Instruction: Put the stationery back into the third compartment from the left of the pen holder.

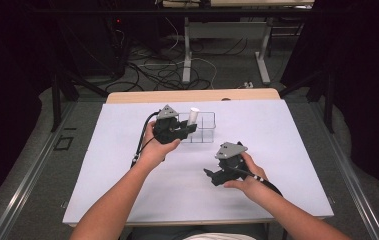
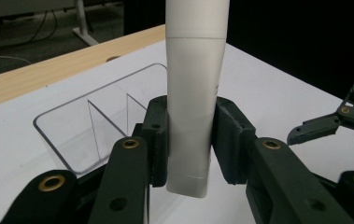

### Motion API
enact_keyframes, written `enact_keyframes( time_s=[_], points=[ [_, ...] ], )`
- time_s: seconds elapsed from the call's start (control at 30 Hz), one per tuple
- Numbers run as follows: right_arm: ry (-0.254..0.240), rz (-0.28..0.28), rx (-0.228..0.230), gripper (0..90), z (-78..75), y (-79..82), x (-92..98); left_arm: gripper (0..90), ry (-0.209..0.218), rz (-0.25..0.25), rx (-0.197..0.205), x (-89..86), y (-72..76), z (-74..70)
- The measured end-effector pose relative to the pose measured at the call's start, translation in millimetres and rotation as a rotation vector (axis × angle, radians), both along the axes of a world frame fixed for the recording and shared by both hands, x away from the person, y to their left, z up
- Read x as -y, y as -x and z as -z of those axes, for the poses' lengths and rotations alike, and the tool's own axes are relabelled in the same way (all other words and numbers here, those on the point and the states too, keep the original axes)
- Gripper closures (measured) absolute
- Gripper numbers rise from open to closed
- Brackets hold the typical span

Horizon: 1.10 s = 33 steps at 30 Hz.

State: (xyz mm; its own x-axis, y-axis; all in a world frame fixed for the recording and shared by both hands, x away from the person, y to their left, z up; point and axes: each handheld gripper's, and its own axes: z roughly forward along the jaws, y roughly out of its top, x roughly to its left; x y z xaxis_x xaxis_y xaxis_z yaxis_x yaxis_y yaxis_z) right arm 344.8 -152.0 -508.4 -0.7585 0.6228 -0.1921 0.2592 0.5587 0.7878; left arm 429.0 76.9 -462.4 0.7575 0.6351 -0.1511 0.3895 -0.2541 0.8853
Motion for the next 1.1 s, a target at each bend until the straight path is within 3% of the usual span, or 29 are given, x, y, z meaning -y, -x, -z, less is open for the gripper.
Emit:
enact_keyframes(
  time_s=[0.13,0.23,0.33,0.53,0.57,0.73,0.93,1.1],
  points=[
    [-0.045,0.049,-0.033,2.2,0.3,-2.9,8.7,68.6,0.021,-0.031,0.003,6.2,-4.0,0.3],
    [-0.083,0.091,-0.025,2.2,2.4,-5.3,17.5,68.6,0.048,-0.059,0.007,12.4,-8.0,2.5],
    [-0.088,0.102,-0.016,2.2,4.6,-6.3,22.0,68.6,0.053,-0.070,-0.005,18.9,-12.6,4.5],
    [-0.097,0.139,-0.037,2.3,8.2,-8.0,32.2,68.6,0.063,-0.092,0.011,34.4,-20.1,9.9],
    [-0.117,0.149,-0.029,2.3,9.1,-8.4,32.3,68.6,0.068,-0.093,0.008,36.9,-21.0,10.5],
    [-0.126,0.158,-0.022,3.0,9.5,-10.1,35.9,68.6,0.074,-0.104,0.034,48.6,-27.3,14.0],
    [-0.130,0.174,-0.046,3.3,11.5,-10.2,40.9,68.6,0.062,-0.121,0.034,59.6,-32.4,19.9],
    [-0.141,0.187,-0.039,3.6,13.3,-10.1,43.4,68.6,0.063,-0.137,0.037,66.8,-35.1,25.8]
  ],
)
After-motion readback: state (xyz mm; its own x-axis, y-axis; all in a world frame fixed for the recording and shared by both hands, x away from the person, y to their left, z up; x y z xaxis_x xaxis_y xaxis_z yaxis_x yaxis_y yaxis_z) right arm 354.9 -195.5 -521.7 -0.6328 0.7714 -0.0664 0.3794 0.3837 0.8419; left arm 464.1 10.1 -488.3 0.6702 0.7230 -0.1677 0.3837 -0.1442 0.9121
